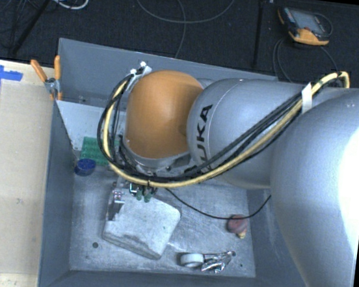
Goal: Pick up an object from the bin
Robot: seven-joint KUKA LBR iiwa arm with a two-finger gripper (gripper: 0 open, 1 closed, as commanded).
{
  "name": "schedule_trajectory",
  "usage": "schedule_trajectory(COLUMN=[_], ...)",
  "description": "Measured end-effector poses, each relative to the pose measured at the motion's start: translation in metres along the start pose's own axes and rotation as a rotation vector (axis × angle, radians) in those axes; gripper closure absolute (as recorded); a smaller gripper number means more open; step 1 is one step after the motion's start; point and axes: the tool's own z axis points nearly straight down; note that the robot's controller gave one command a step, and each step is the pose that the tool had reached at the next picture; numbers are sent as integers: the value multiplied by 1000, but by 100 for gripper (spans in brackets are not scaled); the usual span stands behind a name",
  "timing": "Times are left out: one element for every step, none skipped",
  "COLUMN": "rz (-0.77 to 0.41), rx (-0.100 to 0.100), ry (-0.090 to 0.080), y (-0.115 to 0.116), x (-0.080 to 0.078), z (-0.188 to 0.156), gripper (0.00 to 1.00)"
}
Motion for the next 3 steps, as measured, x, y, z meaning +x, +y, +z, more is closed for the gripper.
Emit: schedule_trajectory(rz=[44, 99, 101], rx=[-10, -6, -6], ry=[-23, -13, -6], y=[-48, -93, -92], x=[-39, 58, 57], z=[57, 82, 82], gripper=[0, 0, 100])
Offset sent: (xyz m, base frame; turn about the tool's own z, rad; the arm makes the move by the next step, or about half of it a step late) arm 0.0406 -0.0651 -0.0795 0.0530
